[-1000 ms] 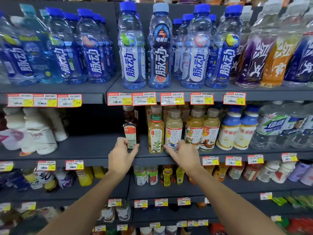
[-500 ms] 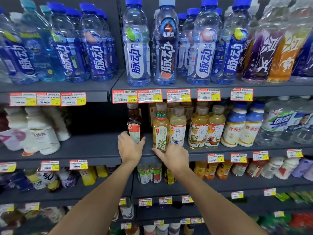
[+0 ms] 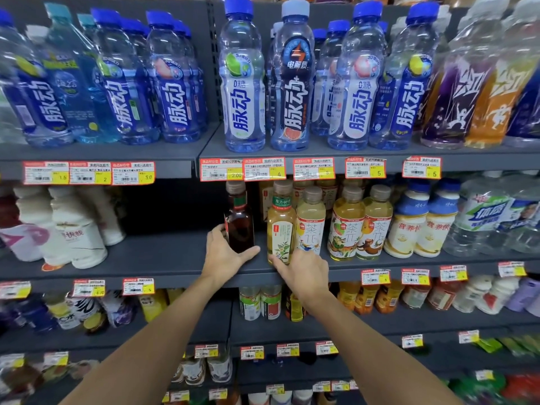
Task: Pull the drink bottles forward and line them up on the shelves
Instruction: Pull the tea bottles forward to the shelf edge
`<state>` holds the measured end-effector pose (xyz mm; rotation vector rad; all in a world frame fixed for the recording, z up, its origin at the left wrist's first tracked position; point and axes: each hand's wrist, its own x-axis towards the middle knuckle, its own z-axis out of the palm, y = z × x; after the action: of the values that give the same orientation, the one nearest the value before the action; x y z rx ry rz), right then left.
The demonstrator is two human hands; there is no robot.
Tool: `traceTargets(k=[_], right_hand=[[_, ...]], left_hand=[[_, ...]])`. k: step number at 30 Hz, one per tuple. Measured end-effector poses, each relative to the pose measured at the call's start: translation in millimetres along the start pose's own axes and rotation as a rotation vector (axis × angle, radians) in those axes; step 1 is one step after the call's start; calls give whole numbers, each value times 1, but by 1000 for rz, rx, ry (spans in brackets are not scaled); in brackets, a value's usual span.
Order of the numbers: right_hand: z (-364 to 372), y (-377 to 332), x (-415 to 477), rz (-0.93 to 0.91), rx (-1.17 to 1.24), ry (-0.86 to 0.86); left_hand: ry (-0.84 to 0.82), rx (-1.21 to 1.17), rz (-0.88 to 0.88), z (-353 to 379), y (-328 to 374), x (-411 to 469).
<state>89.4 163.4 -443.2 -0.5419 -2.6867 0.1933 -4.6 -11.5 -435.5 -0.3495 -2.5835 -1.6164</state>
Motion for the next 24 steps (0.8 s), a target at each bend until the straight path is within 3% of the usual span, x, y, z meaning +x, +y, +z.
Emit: traceTargets(k=[4,10,15,19,24], right_hand=[[-2,3,-1,-20,11,25],[0,23,-6,-46,53,108],[5,40,-10,95,279,173],[6,44,-6,232,324,178],[4,44,1,254,283,78]], left_hand=[[116,67,27,7,6,1],[-13,54,27,0,2,-2],[92,24,27,3,1,-7],[48,-6,10,1,0,-6],[-3,42,45,-3,1,-6]])
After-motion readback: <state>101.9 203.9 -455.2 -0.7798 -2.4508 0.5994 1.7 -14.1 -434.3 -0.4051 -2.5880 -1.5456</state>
